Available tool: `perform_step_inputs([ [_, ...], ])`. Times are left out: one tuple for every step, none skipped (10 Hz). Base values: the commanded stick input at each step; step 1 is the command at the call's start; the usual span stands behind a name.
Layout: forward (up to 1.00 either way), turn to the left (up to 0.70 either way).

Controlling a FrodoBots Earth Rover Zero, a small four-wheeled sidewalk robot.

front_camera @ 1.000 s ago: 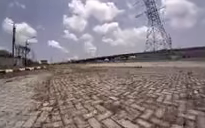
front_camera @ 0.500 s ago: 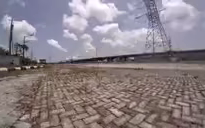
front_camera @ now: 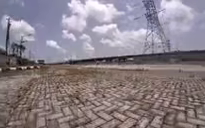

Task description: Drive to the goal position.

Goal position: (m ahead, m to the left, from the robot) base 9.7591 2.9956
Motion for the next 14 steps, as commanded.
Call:
perform_step_inputs([
  [1.00,0.00],
  [1.00,0.00],
  [1.00,0.00],
  [1.00,0.00],
  [1.00,0.00],
  [1.00,0.04],
  [1.00,0.22],
  [1.00,0.40],
  [1.00,0.40],
  [1.00,0.40],
  [1.00,0.40],
  [1.00,0.20],
  [1.00,0.00],
  [1.00,0.00],
])
